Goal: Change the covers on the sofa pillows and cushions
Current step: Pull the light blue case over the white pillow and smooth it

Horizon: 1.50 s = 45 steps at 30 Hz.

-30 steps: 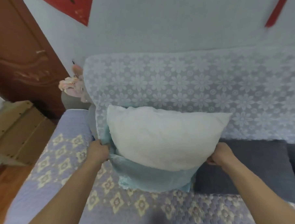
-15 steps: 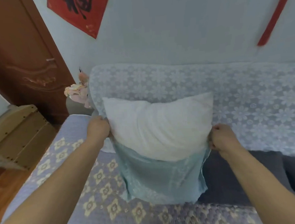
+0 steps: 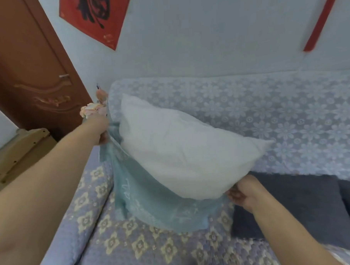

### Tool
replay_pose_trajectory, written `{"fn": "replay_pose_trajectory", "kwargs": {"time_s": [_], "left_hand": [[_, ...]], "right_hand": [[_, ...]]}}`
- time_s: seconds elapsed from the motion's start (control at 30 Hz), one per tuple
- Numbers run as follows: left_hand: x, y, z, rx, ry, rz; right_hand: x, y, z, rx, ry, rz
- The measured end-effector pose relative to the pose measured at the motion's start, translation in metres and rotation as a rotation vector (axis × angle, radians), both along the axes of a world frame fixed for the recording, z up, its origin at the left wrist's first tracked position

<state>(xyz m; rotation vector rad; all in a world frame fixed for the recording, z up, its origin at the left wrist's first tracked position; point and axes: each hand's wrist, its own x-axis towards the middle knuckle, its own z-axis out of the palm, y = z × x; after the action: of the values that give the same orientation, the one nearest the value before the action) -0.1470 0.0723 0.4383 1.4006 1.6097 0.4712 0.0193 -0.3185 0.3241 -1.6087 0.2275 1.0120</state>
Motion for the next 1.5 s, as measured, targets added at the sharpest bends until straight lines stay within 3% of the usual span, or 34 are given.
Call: {"fn": "replay_pose_trajectory", "kwargs": {"time_s": [0.07, 0.17, 0.2, 0.23, 0.27, 0.33, 0.43, 0.53, 0.63, 0.87, 0.97, 1.03, 1.07, 1.13, 1.17, 1.3, 1.37, 1.43, 1.5], "left_hand": [[0.029, 0.003, 0.022, 0.094, -0.024, -0.067], [0.108, -0.054, 0.049, 0.339, 0.114, -0.408], [0.131, -0.089, 0.040, 0.324, 0.073, -0.520], [0.153, -0.119, 0.024, 0.231, -0.111, -0.626], [0.166, -0.141, -0.004, 0.107, -0.286, -0.690], [0.168, -0.188, -0.077, -0.022, -0.365, -0.794], [0.091, -0.251, -0.209, -0.136, -0.097, -0.930], [-0.013, -0.262, -0.323, -0.375, 0.279, -0.902], [-0.081, -0.238, -0.389, -0.419, 0.424, -0.744], [-0.136, -0.211, -0.462, -0.165, 0.482, -0.647], [-0.126, -0.218, -0.470, 0.119, 0.494, -0.714], [-0.118, -0.216, -0.479, 0.329, 0.578, -0.852], [-0.113, -0.213, -0.485, 0.362, 0.605, -0.912], [-0.100, -0.214, -0.497, 0.412, 0.651, -1.053], [-0.091, -0.214, -0.501, 0.435, 0.679, -1.084], [-0.078, -0.199, -0.510, 0.214, 0.776, -0.888], [-0.083, -0.190, -0.512, 0.159, 0.762, -0.900], [-0.082, -0.186, -0.510, 0.218, 0.727, -0.940], [-0.078, -0.185, -0.511, 0.221, 0.725, -0.946]], "right_hand": [[-0.002, -0.005, -0.005, -0.009, 0.110, -0.005], [-0.020, -0.012, -0.028, 0.033, 0.353, -0.007], [-0.027, -0.015, -0.038, 0.034, 0.419, -0.033], [-0.033, -0.018, -0.052, 0.037, 0.475, -0.064], [-0.037, -0.024, -0.068, 0.002, 0.495, -0.079], [-0.048, -0.046, -0.098, -0.115, 0.495, 0.009], [-0.062, -0.085, -0.133, -0.289, 0.520, 0.328], [-0.054, -0.101, -0.166, -0.451, 0.333, 0.381], [-0.024, -0.079, -0.212, -0.509, 0.032, 0.347], [-0.031, 0.058, -0.331, -0.361, -0.270, 0.648], [-0.063, 0.089, -0.347, -0.338, -0.494, 0.871], [-0.032, 0.082, -0.356, -0.507, -0.731, 0.979], [-0.002, 0.078, -0.360, -0.630, -0.808, 0.861], [0.053, 0.070, -0.369, -0.853, -0.783, 0.588], [0.066, 0.073, -0.374, -0.864, -0.778, 0.550], [0.039, 0.086, -0.371, -0.634, -0.766, 0.475], [0.012, 0.071, -0.363, -0.520, -0.601, 0.415], [-0.030, 0.045, -0.363, -0.414, -0.419, 0.580], [-0.064, 0.020, -0.362, -0.412, -0.401, 0.868]]}}
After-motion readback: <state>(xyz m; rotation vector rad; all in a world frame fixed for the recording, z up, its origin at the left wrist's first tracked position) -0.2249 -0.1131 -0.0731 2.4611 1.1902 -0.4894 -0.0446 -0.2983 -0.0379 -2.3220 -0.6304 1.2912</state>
